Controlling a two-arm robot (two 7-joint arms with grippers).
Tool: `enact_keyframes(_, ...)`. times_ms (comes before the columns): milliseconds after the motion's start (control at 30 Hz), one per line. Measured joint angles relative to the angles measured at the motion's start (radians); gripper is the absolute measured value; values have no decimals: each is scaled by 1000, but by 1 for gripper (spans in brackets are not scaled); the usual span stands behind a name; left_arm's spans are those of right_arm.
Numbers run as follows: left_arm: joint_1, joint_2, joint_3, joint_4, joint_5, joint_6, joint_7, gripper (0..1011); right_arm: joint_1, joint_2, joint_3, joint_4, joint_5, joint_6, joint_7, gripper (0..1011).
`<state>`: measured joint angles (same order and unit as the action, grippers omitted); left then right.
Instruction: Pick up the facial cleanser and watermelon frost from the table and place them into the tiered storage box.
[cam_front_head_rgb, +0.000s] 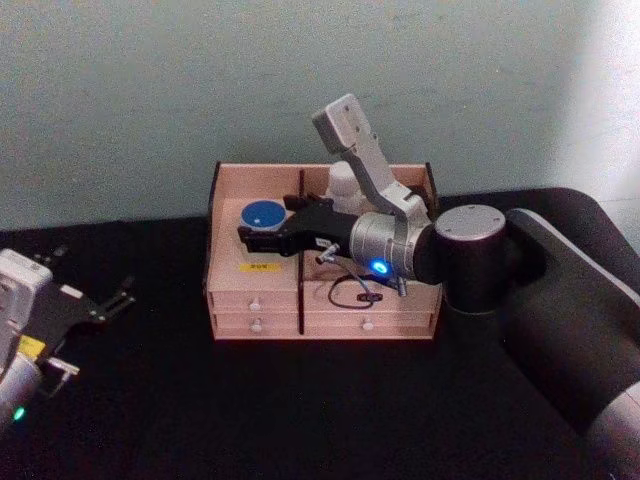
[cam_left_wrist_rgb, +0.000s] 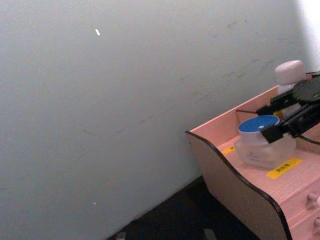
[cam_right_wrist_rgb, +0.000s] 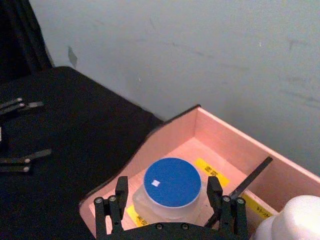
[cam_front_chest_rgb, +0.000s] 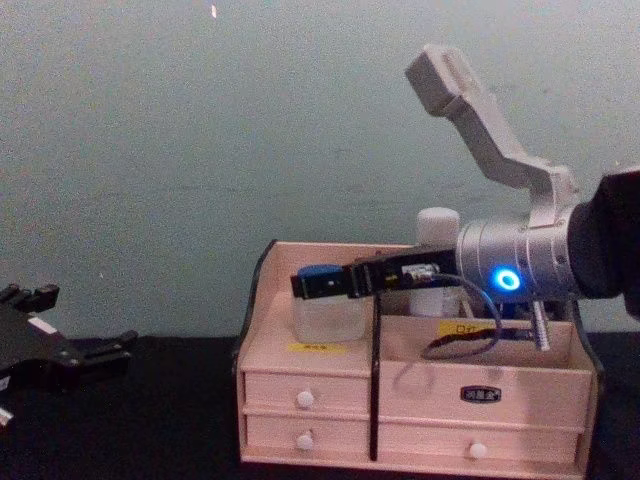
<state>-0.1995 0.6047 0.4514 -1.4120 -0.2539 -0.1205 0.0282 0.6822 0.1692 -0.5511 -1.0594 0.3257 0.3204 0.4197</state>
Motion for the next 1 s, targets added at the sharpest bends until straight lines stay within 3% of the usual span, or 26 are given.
enact_keyframes(133, 0, 0, 0, 0, 0, 0, 0, 1001, -47, 29, 17, -84, -5, -27, 0, 1002)
enact_keyframes(400, 0, 0, 0, 0, 0, 0, 0, 1001, -118, 94, 44, -224, 18, -25, 28, 1002)
enact_keyframes(567, 0, 0, 0, 0, 0, 0, 0, 1001, -192, 202, 67, -354, 81, 1, 111, 1002)
enact_keyframes(800, 0, 0, 0, 0, 0, 0, 0, 1001, -268, 341, 91, -447, 148, 37, 205, 1002)
enact_keyframes(833, 0, 0, 0, 0, 0, 0, 0, 1001, -268, 341, 91, -447, 148, 37, 205, 1002)
enact_keyframes(933, 0, 0, 0, 0, 0, 0, 0, 1001, -311, 401, 111, -479, 159, 48, 196, 1002)
enact_keyframes(1000, 0, 0, 0, 0, 0, 0, 0, 1001, -330, 420, 126, -489, 162, 50, 174, 1002)
